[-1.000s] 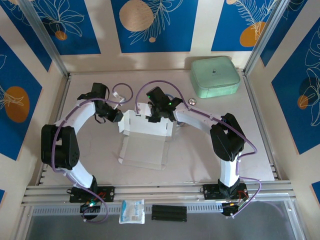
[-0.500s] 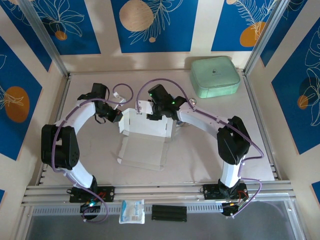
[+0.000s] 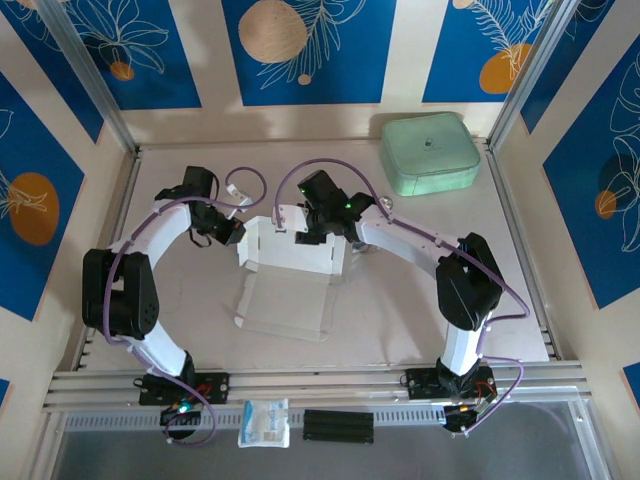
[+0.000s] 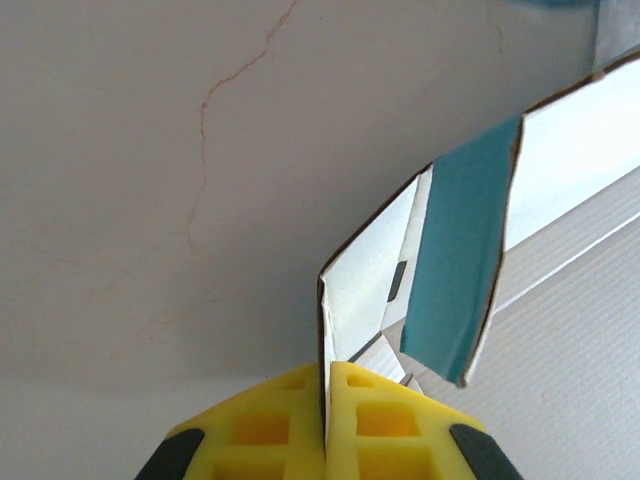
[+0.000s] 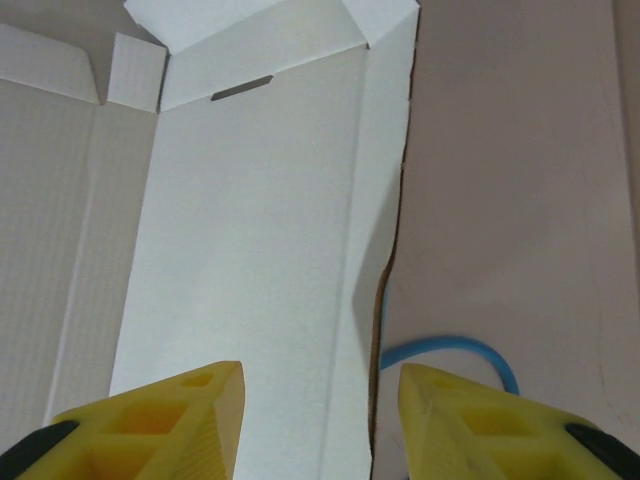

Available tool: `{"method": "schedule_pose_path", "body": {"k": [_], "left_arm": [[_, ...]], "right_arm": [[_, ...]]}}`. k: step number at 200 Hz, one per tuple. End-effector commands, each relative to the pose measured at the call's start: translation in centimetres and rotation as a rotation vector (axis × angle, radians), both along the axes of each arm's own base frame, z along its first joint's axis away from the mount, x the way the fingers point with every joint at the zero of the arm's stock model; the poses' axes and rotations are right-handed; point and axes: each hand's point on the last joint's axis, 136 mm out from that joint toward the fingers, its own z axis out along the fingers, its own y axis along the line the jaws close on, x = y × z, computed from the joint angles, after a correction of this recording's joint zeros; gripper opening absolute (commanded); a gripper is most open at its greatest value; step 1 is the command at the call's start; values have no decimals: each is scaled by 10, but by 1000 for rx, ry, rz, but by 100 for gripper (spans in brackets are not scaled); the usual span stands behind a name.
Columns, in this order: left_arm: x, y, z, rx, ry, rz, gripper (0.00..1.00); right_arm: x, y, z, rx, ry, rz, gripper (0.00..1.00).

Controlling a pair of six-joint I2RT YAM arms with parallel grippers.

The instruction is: Fold the paper box

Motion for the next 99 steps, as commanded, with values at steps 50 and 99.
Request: {"method": "schedule_pose_path", "body": {"k": [50,99], "left_arm": [[0,3,4,12,-22,-6,0],[0,2,5,9,-24,-6,0]], "right_arm": [[0,8,-9,23,101,16,24],[8,4,-16,-1,91,-1,26]]}}
